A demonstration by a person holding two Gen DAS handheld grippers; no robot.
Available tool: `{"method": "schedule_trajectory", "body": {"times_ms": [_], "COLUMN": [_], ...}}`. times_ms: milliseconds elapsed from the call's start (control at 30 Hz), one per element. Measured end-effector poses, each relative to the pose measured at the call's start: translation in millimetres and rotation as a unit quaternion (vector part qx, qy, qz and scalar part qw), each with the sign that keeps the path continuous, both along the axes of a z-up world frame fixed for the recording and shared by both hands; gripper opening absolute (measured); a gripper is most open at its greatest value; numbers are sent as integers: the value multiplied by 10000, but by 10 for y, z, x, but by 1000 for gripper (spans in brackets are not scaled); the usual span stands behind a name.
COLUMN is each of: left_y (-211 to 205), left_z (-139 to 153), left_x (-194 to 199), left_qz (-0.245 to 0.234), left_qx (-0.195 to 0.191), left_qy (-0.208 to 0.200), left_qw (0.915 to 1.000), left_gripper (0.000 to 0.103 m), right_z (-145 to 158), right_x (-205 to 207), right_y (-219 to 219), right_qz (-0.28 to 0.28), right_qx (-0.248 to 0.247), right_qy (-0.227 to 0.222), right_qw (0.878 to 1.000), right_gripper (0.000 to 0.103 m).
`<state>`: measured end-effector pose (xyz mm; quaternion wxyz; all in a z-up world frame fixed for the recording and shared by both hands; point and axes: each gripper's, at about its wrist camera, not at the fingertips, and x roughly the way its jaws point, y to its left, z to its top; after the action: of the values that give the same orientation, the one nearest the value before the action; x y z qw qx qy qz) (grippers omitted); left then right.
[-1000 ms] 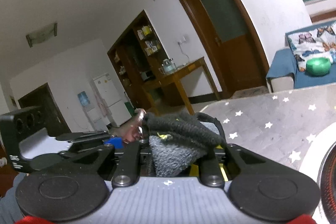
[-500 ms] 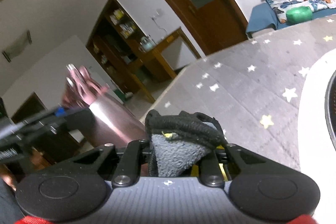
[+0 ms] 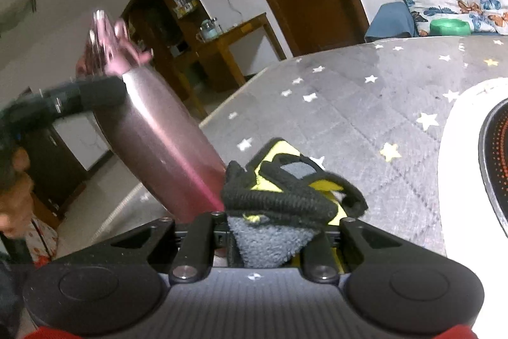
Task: Clean container
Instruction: 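Rotate the pink bottle with the left gripper while the right gripper wipes its side, then rub the sponge along the bottle body with the right gripper while the left gripper holds it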
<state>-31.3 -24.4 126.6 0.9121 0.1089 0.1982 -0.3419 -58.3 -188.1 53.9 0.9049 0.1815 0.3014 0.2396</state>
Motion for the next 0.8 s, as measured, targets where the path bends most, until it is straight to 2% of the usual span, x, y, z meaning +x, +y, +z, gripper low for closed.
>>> {"method": "schedule_trajectory", "body": {"times_ms": [133, 267, 333, 400, 533, 667, 800], "left_y": [-12, -4, -4, -5, 25, 25, 30], "left_z": [-3, -16, -23, -41, -58, -80, -100], "left_x": [-5, 4, 3, 7, -5, -12, -18], "left_qz": [-78, -83, -54, 16, 4, 24, 31], "left_qx": [39, -1, 1, 20, -37, -55, -62], "left_qy": [-49, -58, -68, -91, -63, -63, -33], "left_qw": [9999, 9999, 10000, 10000, 10000, 10000, 10000], "left_gripper": [56, 56, 57, 57, 57, 58, 59], "right_z": [316, 597, 652, 622, 429, 232, -22], "right_x": [31, 139, 232, 307, 485, 586, 704], "right_y": [-86, -166, -146, -106, -175, -131, -161], "right_qz": [50, 283, 274, 238, 166, 13, -49], "right_qx": [543, 1206, 1258, 1201, 1802, 1479, 1450], "right_qy": [-411, -761, -789, -764, -567, -329, 29], "right_qw": [9977, 9894, 9885, 9895, 9819, 9885, 9894], "right_gripper": [17, 17, 17, 18, 18, 18, 18]}}
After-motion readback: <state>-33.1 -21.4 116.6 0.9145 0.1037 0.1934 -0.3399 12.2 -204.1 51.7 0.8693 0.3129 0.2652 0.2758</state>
